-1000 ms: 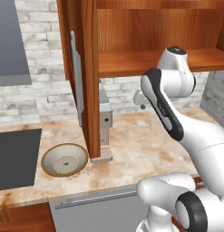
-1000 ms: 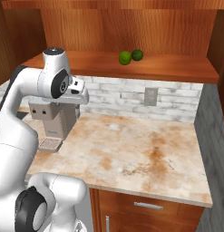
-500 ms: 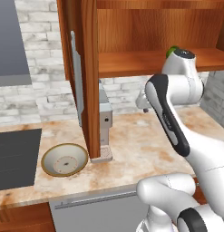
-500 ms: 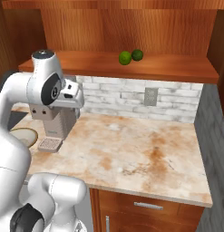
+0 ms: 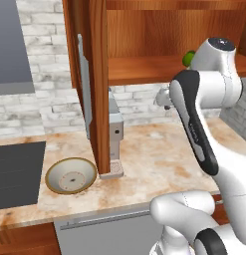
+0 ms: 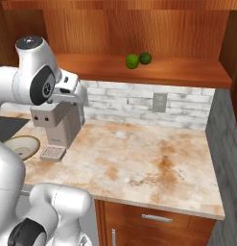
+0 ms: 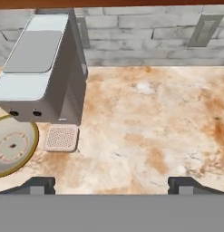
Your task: Pick the limes from the cabinet and place them in one bowl. Pick the pear from the sink and place it in the other bowl.
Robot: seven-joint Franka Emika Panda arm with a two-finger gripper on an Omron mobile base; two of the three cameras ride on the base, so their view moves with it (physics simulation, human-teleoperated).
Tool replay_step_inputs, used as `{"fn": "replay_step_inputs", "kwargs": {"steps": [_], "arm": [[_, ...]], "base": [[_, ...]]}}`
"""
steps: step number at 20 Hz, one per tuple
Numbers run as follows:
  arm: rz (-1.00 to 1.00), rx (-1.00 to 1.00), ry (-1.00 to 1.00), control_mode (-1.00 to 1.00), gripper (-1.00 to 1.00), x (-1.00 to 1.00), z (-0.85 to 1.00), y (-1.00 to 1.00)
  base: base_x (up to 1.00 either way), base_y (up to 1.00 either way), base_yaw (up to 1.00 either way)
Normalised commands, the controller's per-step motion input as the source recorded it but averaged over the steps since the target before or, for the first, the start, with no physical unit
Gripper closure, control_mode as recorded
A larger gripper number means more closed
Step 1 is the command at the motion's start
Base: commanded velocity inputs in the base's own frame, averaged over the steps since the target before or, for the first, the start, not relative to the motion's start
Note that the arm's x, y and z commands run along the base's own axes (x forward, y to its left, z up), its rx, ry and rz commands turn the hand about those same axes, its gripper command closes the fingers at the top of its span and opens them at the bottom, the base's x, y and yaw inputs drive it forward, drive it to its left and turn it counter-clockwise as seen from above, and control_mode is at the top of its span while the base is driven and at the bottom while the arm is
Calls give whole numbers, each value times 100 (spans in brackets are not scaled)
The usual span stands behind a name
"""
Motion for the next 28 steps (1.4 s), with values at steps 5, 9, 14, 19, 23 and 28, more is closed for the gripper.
{"fn": "replay_step_inputs", "kwargs": {"steps": [5,9,14,19,23,28], "arm": [[7,0,-22,-100,-100,-17,59,-26],[10,1,-32,-100,-100,-11,37,-20],[13,0,-24,-100,-100,0,35,-16],[7,-4,-11,-100,-100,0,23,-6],[-1,-10,15,-100,-100,32,32,0],[-12,-6,23,-100,-100,51,17,-2]], "base": [[0,0,0],[0,0,0],[0,0,0],[0,0,0],[0,0,0],[0,0,0]]}}
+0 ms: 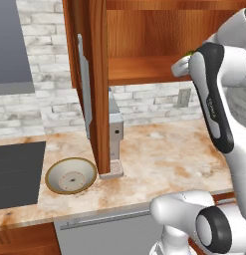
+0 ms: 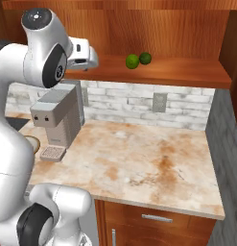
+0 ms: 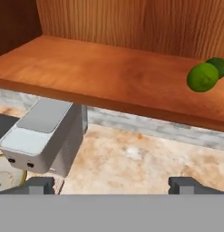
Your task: Pick the limes from the cabinet and place them in one bowl. Pick the pear from the sink and place it in the other bowl.
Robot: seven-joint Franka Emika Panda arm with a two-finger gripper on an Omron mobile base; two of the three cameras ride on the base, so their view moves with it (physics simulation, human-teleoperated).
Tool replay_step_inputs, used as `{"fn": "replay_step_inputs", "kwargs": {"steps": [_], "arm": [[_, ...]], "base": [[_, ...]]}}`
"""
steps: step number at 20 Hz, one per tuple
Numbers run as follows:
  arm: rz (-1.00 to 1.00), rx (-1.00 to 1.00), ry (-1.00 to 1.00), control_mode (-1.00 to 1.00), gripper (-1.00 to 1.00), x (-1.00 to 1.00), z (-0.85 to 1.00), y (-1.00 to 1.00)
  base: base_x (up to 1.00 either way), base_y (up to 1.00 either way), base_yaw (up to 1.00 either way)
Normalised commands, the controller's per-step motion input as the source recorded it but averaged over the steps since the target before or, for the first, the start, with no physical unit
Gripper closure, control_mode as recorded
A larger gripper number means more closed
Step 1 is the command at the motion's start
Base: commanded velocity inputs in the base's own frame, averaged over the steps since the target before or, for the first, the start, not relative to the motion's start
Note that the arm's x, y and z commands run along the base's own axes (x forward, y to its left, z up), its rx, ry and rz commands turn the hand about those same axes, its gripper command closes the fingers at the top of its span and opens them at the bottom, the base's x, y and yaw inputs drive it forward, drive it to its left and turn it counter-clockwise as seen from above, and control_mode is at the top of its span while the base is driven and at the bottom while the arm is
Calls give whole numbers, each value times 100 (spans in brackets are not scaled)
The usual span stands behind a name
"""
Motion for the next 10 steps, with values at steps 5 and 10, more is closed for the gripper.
{"fn": "replay_step_inputs", "kwargs": {"steps": [5,10], "arm": [[-20,9,0,-100,-100,27,0,-23],[-8,8,-3,-100,-100,4,-3,-18]], "base": [[0,0,0],[0,0,0]]}}
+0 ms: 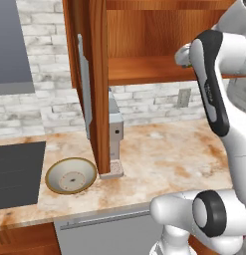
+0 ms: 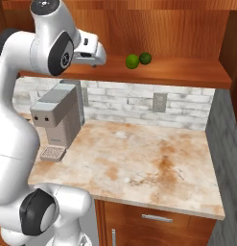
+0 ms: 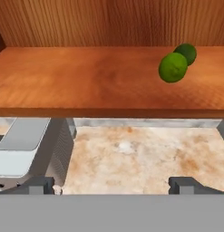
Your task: Pick the limes from the cabinet and place them in one bowl. Pick the pear from the sink and place it in the other bowl.
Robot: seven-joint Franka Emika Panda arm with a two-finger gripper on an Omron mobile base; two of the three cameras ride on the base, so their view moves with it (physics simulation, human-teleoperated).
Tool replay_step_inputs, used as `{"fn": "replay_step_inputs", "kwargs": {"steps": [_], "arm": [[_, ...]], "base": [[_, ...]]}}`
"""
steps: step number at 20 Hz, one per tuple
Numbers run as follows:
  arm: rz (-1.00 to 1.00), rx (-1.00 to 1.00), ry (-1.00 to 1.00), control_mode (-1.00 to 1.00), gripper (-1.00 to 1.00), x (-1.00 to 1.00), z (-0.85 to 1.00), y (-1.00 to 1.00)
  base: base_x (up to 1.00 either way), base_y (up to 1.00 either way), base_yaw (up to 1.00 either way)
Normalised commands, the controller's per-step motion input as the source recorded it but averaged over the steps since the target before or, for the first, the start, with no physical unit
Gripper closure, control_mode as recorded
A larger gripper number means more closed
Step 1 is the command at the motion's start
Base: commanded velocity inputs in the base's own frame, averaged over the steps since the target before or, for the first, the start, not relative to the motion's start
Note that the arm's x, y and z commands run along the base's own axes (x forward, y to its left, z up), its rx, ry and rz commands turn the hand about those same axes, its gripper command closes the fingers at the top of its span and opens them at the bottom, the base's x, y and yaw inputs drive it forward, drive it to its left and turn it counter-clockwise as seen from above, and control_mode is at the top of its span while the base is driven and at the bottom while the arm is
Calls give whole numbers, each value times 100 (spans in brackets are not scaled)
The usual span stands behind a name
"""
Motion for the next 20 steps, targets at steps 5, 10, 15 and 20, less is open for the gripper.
{"fn": "replay_step_inputs", "kwargs": {"steps": [5,10,15,20], "arm": [[0,-1,-4,-100,-100,18,-22,-3],[0,-7,-2,-100,-100,34,-2,-10],[0,-2,-8,-100,-100,10,0,-54],[0,0,-11,-100,-100,0,0,-52]], "base": [[0,0,0],[0,0,0],[0,0,0],[0,0,0]]}}
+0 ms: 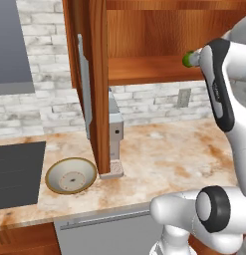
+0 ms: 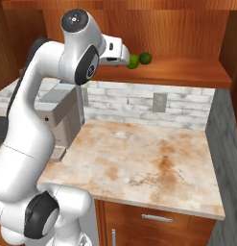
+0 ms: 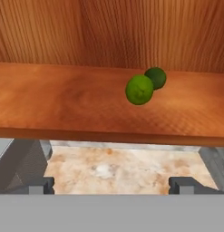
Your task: Pick the limes from the cabinet and place them in one bowl. Pick the pear from the sink and place it in the other bowl.
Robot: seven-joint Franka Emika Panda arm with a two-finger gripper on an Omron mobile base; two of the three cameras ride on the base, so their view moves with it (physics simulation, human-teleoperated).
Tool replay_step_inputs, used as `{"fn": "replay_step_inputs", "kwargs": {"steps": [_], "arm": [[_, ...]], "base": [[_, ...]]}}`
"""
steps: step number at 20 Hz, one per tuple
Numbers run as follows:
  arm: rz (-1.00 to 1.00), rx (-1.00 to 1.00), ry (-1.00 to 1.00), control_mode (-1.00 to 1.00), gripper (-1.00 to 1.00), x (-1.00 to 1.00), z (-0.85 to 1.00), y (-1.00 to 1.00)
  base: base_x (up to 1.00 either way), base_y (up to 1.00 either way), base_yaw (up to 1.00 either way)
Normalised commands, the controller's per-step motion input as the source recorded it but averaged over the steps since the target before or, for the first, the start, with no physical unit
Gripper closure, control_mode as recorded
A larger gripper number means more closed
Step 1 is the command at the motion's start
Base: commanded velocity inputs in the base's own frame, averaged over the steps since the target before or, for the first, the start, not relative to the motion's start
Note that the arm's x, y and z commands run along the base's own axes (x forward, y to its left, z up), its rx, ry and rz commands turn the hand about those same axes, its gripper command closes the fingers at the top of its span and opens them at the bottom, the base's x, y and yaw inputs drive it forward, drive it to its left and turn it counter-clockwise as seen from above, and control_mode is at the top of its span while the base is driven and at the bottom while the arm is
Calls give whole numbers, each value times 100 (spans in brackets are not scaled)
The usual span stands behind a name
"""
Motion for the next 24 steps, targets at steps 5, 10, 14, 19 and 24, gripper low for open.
{"fn": "replay_step_inputs", "kwargs": {"steps": [5,10,14,19,24], "arm": [[-2,0,0,-100,-100,9,0,-22],[-9,0,0,-100,-100,25,0,-1],[-9,-1,0,-100,-100,31,0,0],[-2,0,0,-100,-100,39,-2,0],[0,0,0,-100,-100,50,0,-1]], "base": [[0,0,0],[0,0,0],[0,0,0],[0,0,0],[0,0,0]]}}
